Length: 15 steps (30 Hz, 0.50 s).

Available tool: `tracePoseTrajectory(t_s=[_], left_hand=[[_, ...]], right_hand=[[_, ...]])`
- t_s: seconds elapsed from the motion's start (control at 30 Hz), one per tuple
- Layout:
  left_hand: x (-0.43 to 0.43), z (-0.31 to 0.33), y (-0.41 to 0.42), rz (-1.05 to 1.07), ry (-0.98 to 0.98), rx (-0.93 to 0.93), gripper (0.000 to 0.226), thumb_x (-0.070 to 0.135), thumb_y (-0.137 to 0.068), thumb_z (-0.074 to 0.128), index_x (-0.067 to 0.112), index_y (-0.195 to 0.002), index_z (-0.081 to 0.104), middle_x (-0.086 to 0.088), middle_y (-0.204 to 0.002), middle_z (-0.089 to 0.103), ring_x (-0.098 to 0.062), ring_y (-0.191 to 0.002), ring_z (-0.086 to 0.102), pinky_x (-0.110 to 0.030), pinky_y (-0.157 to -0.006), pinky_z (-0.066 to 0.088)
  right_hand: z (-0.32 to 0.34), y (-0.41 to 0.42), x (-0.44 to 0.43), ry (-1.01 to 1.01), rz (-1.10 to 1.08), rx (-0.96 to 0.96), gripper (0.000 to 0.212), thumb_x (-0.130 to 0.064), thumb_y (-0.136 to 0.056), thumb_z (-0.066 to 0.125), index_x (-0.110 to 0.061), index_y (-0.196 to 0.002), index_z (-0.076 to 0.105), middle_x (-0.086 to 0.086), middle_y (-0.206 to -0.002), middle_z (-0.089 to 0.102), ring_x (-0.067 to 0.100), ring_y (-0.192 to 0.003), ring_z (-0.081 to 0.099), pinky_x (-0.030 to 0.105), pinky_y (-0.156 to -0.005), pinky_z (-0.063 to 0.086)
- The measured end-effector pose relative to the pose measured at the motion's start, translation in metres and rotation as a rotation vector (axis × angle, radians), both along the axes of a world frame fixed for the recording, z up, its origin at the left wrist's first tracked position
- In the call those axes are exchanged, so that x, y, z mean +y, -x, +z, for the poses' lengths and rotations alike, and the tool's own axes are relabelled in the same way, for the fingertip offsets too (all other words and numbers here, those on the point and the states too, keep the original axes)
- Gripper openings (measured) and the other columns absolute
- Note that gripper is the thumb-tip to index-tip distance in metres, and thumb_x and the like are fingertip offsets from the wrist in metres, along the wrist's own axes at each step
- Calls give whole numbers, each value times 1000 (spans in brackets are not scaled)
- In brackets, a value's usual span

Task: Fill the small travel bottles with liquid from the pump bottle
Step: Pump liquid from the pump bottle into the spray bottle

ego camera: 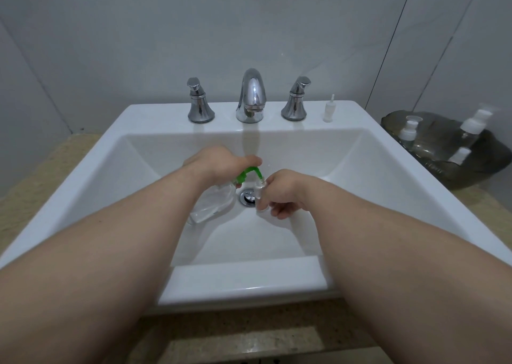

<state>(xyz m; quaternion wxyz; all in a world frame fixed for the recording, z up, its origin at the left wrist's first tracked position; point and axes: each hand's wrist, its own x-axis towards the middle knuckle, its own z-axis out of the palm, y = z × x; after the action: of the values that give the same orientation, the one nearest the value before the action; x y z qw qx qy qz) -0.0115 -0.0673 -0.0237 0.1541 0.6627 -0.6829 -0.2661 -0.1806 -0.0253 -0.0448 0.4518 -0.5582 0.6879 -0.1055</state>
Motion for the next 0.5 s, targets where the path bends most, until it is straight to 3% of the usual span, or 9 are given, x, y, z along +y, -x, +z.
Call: tracePoseTrajectory(t_s=[0.2,0.5], left_hand=[[0,0,0,-3,-9,-8,72,87,-60,62,17,-67,78,-3,-78,78,-28,-87,72,-42,-92,57],[-3,-3,1,-15,-20,-3,72,86,-61,63,16,-69,77,-5,-80,78,-25,-69,61,-38,-83,56]], right_hand=[[-4,2,-5,-43,19,7,40,-6,-84,77,1,-121,65,12,-92,58,21,-67,60,36,-77,58],[-9,2,-8,-92,77,42,31,-1,-78,81,-12,-101,65,12,-91,57,25,-81,52,32,-65,47]])
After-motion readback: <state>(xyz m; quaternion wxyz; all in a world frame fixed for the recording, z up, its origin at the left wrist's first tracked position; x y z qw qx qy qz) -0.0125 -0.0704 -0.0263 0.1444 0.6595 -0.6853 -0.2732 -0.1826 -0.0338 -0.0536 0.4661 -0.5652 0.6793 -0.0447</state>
